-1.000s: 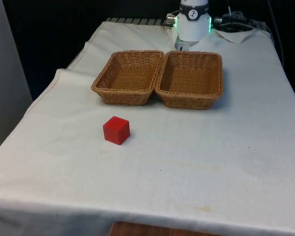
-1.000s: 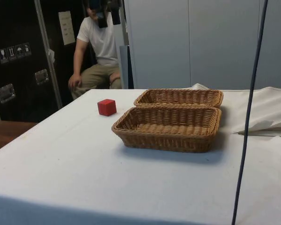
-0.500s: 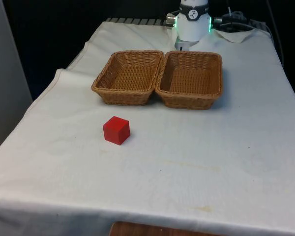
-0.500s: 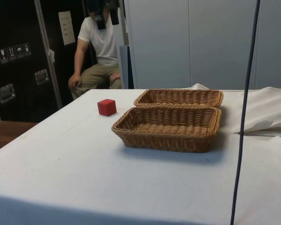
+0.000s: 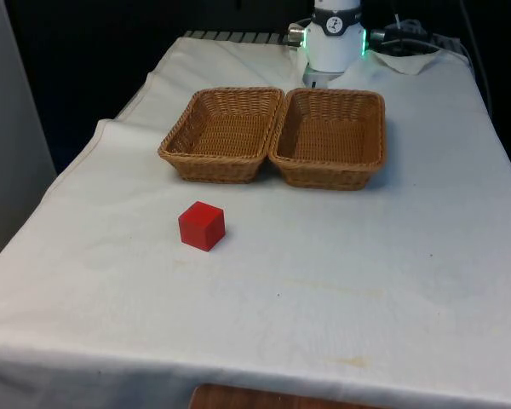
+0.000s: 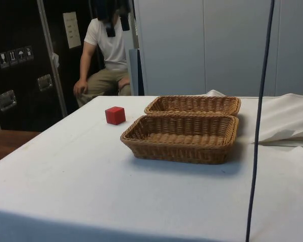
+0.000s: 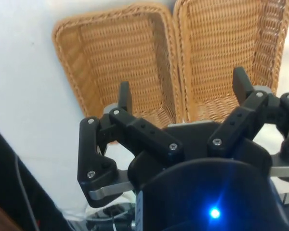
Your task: Pick up the red cube and place it into the right basket.
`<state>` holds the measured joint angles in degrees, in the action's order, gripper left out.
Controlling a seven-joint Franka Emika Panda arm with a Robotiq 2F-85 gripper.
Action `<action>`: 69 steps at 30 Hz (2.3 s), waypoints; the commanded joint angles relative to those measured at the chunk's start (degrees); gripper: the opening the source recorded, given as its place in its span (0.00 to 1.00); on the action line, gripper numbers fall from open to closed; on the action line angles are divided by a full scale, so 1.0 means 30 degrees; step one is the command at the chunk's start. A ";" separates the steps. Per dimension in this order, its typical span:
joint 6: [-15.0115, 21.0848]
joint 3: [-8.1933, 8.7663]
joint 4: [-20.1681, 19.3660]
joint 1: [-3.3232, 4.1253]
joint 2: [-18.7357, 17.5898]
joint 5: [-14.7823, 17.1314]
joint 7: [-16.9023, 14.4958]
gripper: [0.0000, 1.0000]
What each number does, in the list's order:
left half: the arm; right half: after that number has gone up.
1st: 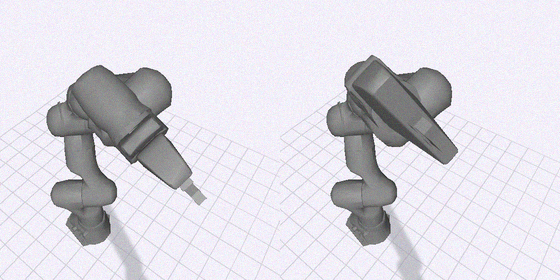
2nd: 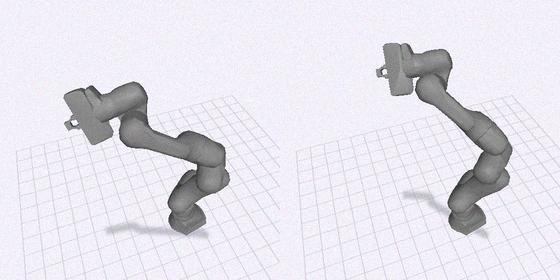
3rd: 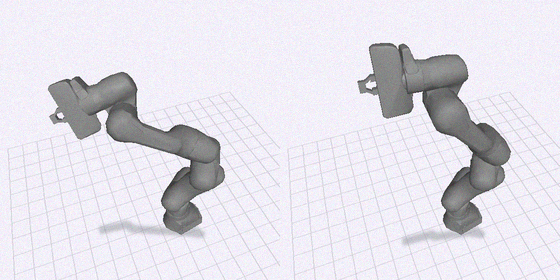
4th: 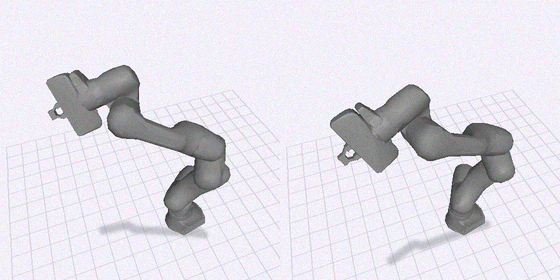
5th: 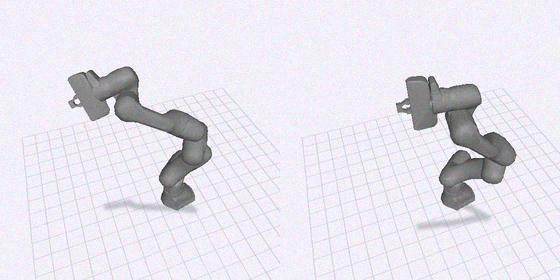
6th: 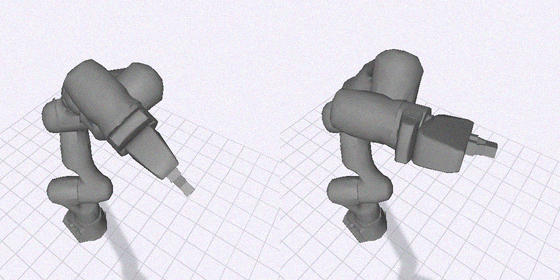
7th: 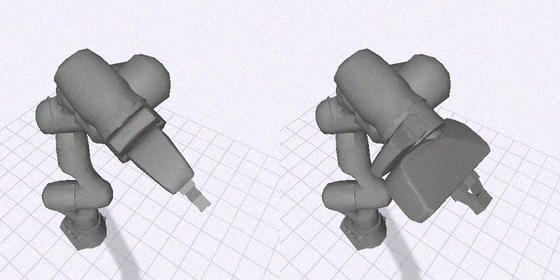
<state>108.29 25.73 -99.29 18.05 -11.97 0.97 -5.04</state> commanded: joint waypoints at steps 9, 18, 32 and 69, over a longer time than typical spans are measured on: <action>0.0458 0.0649 0.1604 -0.0248 -0.2005 0.0611 -0.0859 1.00; 0.1738 0.1070 0.1623 -0.0363 -0.2998 0.1184 -0.1241 1.00; 0.4068 0.1280 0.1490 -0.0707 -0.4259 0.2292 -0.1891 1.00; 0.5519 0.3266 0.3896 -0.1471 -0.9435 0.8518 -0.5519 1.00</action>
<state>124.90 35.92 -88.01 14.04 -39.99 26.24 -21.54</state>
